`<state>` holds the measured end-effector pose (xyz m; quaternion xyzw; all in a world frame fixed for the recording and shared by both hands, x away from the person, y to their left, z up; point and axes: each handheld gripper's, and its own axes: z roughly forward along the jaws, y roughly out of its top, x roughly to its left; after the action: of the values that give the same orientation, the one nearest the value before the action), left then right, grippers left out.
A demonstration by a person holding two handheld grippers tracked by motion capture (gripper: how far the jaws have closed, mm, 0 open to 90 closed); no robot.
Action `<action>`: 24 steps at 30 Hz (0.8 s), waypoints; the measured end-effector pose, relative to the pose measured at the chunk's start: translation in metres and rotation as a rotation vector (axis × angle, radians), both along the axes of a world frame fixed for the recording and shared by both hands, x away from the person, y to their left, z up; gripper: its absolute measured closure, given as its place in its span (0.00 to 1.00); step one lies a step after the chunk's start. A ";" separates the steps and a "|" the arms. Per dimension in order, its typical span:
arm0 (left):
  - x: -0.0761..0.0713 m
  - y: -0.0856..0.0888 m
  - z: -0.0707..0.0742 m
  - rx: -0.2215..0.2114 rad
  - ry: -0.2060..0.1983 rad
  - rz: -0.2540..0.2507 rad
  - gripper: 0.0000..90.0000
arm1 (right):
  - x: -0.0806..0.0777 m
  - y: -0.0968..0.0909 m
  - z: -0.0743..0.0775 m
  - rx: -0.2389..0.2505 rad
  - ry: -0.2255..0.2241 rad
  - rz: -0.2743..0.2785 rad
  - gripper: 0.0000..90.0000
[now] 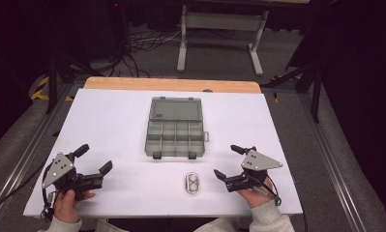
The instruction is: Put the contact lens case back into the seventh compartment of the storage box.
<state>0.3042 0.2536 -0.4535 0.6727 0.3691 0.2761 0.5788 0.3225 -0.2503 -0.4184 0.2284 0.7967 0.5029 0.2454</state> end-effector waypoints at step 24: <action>-0.002 -0.005 0.000 0.036 -0.004 -0.024 0.00 | 0.006 0.010 0.002 0.015 0.048 0.071 0.03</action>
<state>0.3024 0.2484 -0.4538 0.6869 0.3547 0.2772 0.5706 0.3288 -0.2408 -0.4164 0.2139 0.8062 0.5115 0.2066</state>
